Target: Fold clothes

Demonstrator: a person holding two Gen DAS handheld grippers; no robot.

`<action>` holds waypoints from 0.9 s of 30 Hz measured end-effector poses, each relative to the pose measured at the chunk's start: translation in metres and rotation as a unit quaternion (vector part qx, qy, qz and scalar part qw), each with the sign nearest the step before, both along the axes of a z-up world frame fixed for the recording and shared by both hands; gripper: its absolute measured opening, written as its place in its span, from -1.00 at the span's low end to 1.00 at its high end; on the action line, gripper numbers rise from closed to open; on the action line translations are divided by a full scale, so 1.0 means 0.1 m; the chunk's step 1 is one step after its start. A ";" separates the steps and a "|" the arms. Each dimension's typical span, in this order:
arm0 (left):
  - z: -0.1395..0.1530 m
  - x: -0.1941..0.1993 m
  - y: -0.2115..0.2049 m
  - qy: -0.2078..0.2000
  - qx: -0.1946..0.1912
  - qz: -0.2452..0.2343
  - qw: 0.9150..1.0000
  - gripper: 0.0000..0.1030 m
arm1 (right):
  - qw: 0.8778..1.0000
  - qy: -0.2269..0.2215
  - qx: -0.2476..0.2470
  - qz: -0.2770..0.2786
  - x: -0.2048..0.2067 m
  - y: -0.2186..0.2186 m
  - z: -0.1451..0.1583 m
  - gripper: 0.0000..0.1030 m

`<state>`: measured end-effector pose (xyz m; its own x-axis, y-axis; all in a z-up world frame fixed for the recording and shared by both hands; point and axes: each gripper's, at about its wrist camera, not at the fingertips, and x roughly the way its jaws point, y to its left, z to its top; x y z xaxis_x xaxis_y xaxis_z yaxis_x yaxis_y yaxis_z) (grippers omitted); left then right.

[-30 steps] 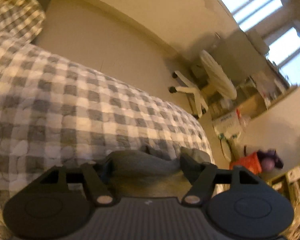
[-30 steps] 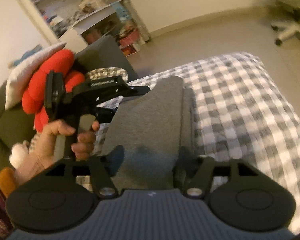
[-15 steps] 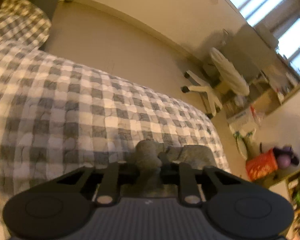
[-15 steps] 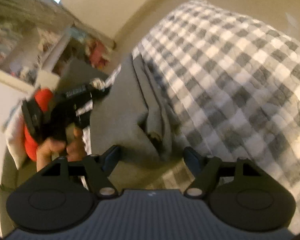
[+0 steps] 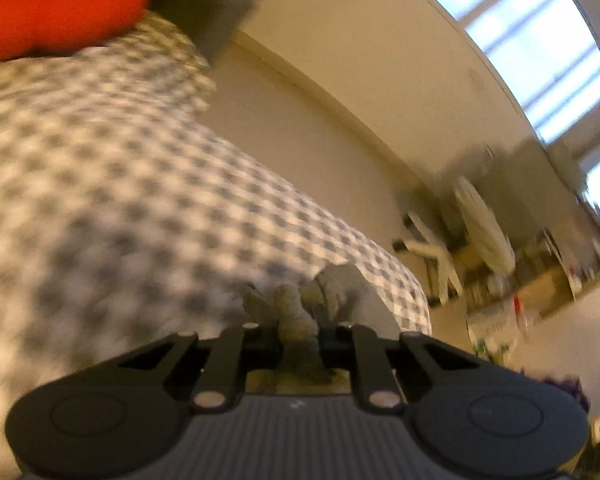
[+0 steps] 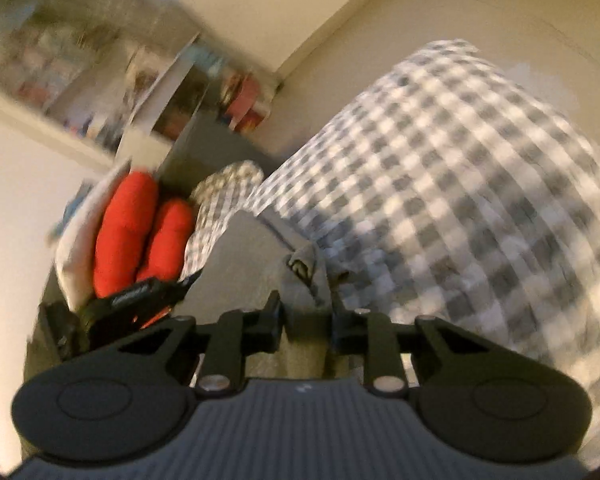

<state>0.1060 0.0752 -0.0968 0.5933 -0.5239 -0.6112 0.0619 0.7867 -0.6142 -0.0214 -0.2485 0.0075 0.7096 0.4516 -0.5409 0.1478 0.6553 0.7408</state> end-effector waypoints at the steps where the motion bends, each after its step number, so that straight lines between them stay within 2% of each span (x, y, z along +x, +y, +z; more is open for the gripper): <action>1: 0.01 -0.13 0.08 0.005 -0.008 0.018 1.000 -0.73 | 1.000 0.001 -0.009 0.017 0.06 0.02 0.04 -0.51; 4: -0.01 -0.48 0.29 0.023 -0.018 0.062 0.998 -0.73 | 0.997 0.001 -0.046 0.063 0.19 0.18 0.15 -0.53; 7: -0.09 -0.76 0.40 0.026 0.001 0.081 0.996 -0.73 | 0.993 -0.003 -0.081 0.091 0.33 0.40 0.16 -0.53; 11: -0.28 -0.86 0.42 0.026 0.067 0.056 0.996 -0.69 | 0.988 0.001 -0.117 0.102 0.39 0.60 -0.05 -0.50; 12: -0.30 -0.86 0.43 0.024 0.073 0.050 0.996 -0.68 | 0.986 0.005 -0.130 0.099 0.37 0.65 -0.12 -0.47; 13: -0.26 -0.88 0.47 0.010 0.086 0.052 0.995 -0.68 | 0.985 0.009 -0.144 0.096 0.35 0.70 -0.20 -0.43; 14: -0.22 -0.89 0.50 -0.005 0.100 0.056 0.993 -0.60 | 0.982 0.008 -0.165 0.091 0.33 0.74 -0.23 -0.31; 15: -0.13 -0.91 0.51 -0.031 0.119 0.058 0.991 -0.44 | 0.979 0.007 -0.187 0.085 0.31 0.77 -0.27 -0.25; 17: 0.03 -0.97 0.50 -0.088 0.149 0.053 0.984 -0.29 | 0.976 -0.013 -0.207 0.071 0.19 0.77 -0.24 -0.10; 19: 0.16 -1.00 0.44 -0.133 0.165 0.026 0.977 -0.28 | 0.974 -0.032 -0.216 0.053 0.13 0.76 -0.15 -0.10; 21: 0.22 -1.01 0.31 -0.163 0.166 -0.020 0.972 -0.28 | 0.969 -0.066 -0.233 0.041 0.05 0.82 -0.05 -0.10; 25: 0.12 -0.97 -0.10 -0.191 0.175 -0.116 0.959 -0.32 | 0.947 -0.120 -0.293 0.048 -0.07 1.09 0.03 -0.10; 27: -0.02 -0.91 -0.26 -0.193 0.189 -0.154 0.950 -0.39 | 0.936 -0.127 -0.322 0.069 -0.07 1.25 -0.06 -0.10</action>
<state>0.0154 0.0494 -0.0988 0.6650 -0.4958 -0.5585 0.4886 0.8544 -0.1767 -0.0285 -0.1238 0.0014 0.8109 0.1874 -0.5544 -0.0992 0.9777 0.1853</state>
